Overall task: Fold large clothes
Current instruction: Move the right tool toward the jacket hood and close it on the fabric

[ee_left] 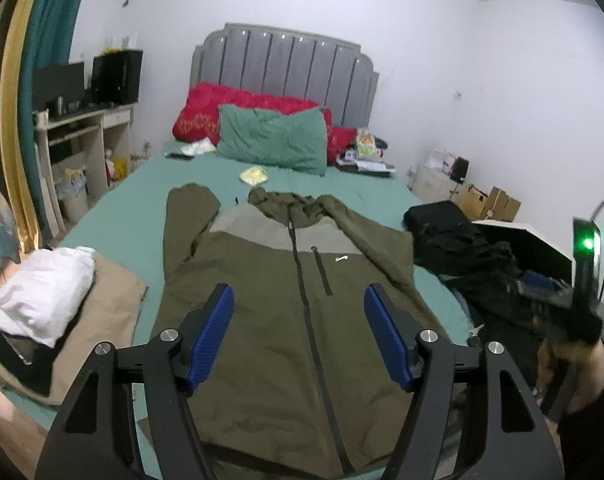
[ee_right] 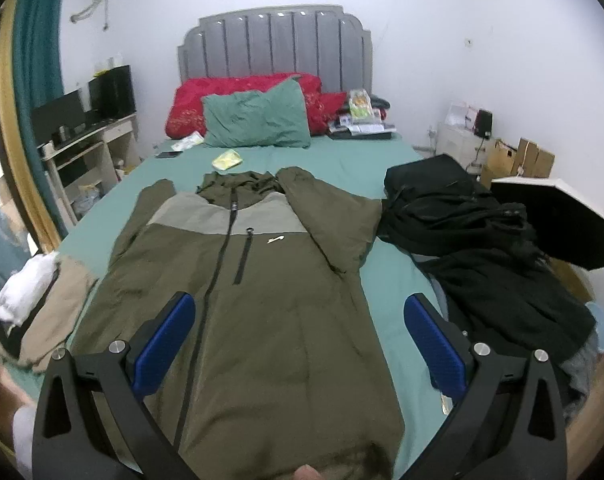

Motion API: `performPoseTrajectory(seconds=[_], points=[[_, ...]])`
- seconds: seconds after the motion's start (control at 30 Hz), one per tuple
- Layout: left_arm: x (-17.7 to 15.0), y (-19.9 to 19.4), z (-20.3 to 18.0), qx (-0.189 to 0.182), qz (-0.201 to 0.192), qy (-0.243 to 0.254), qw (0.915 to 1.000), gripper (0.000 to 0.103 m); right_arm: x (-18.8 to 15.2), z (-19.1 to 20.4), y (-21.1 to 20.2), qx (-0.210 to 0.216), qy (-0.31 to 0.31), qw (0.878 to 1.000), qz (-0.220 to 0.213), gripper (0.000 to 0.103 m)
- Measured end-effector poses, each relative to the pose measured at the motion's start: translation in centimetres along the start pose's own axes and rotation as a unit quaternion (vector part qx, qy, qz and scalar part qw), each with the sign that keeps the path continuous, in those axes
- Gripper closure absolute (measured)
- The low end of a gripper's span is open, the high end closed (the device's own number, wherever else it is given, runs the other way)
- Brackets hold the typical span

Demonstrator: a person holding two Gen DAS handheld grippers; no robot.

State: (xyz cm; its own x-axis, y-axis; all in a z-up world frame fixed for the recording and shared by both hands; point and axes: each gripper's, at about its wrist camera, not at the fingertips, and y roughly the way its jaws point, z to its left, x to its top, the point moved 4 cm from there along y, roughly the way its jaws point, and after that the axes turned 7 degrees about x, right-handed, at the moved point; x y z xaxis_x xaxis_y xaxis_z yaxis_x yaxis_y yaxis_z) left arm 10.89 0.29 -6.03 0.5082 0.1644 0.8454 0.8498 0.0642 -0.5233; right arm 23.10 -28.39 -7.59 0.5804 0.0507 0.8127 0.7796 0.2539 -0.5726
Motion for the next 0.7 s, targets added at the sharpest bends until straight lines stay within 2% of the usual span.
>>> performPoseTrajectory(seconds=[0.17,0.37,0.5,0.57,0.63,0.67,0.7], points=[[-0.9,5.6,0.4,-0.005,0.03,-0.017,0.9994,0.032,3.0,-2.6,7.9,-0.024,0.016,0.999,0.029,0.0],[-3.1,13.2,-0.3,-0.006,0.074,0.007,0.9972,0.032,7.5,-4.4,16.7,-0.017,0.033,0.999,0.032,0.004],[-3.0,17.6,0.0,0.003,0.075,0.028,0.9968,0.032,10.2,-4.6,23.3,0.004,0.023,0.999,0.032,0.008],[-3.1,19.8,0.0,0.01,0.06,0.044,0.9972,0.032,11.3,-4.9,26.7,0.006,0.015,0.999,0.032,0.011],[-3.6,21.6,0.7,0.025,0.047,0.027,0.9982,0.032,12.2,-5.1,30.3,0.004,0.011,0.999,0.034,0.017],[-3.8,22.7,1.2,0.035,0.052,0.01,0.998,0.032,12.6,-5.1,32.3,0.005,0.012,0.999,0.037,0.019],[-4.5,24.1,2.1,0.045,0.083,-0.015,0.9954,0.032,12.9,-5.3,33.8,0.004,0.012,0.999,0.042,0.02]])
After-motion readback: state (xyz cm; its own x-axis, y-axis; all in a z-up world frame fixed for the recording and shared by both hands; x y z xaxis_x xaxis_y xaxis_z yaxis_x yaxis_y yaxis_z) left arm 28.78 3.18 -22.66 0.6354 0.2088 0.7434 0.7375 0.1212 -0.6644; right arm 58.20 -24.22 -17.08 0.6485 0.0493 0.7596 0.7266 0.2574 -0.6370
